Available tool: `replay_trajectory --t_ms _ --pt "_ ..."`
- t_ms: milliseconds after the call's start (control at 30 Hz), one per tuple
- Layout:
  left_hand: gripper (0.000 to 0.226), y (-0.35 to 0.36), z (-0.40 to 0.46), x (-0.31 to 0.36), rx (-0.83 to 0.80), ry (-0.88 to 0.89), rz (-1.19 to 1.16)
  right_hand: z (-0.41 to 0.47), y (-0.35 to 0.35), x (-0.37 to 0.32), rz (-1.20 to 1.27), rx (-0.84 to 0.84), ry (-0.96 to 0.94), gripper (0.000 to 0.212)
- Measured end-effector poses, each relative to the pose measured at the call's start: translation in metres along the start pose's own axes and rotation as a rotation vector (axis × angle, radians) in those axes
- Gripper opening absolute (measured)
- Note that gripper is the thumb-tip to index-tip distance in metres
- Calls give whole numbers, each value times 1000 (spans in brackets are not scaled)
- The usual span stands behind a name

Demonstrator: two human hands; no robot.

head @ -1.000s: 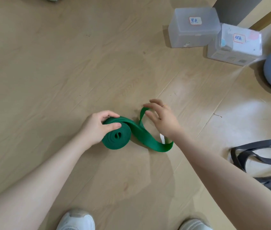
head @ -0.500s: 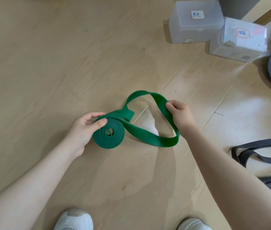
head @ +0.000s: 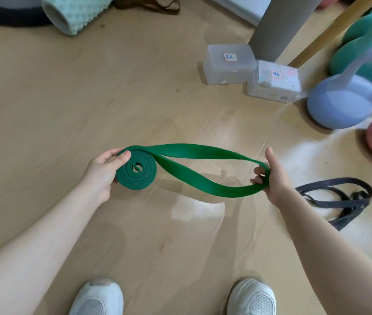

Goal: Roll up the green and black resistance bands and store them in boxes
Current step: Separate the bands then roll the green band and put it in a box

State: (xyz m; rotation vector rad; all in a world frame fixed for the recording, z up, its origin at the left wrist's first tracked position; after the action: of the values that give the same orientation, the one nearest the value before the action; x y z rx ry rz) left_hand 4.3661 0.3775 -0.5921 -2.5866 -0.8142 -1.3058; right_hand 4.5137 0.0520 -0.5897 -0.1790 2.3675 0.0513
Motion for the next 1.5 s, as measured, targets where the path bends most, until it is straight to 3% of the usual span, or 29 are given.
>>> replay_trajectory --t_ms 167,267,367,533,733,800,867,967,1100,1233,1333,1400,1500 --pt "7 -1 -8 10 16 29 -19 -4 -15 4 -300 -148 -135 34" --pt "6 -5 -12 6 46 14 -33 -2 -15 15 -569 -34 -216 25" --pt "5 -10 -14 -1 72 -9 -40 -1 -16 19 -396 -27 -136 13" --pt "5 -10 -11 -9 90 -51 -39 0 -18 20 -302 5 -34 18" --pt "5 -4 -5 -13 88 -79 -51 2 -12 26 498 -287 41 13" --pt "6 -2 -4 -14 77 -82 -25 3 -11 25 649 -372 -31 41" --pt "5 -2 -3 -14 84 -96 -39 4 -15 25 672 -396 -51 44" --pt "7 -5 -2 -13 102 -96 -45 1 -24 25 432 -327 13 9" --pt "9 -4 -4 -14 35 -46 48 4 -28 34 78 -275 19 12" --pt "12 6 -7 -14 -32 -20 125 11 -23 43 -194 -103 27 5" --pt "15 12 -9 -10 -88 21 204 9 -8 48 -639 0 -43 28" --pt "19 19 -12 -6 -159 72 268 0 16 39 -753 -44 -227 32" --pt "26 30 -17 0 -275 151 359 -21 62 15 -803 -313 -484 22"
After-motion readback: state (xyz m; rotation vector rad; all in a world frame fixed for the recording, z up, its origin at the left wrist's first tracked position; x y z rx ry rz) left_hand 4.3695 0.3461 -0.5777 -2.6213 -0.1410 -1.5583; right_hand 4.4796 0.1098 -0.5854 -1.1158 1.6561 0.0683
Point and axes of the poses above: each hand's wrist, its own z-axis towards the middle knuckle, its own y-axis out of the palm, x = y × z, the point moved 1 cm from there along z, towards the middle knuckle, and after that the axes turned 11 degrees about -x, right-handed, at the moved point
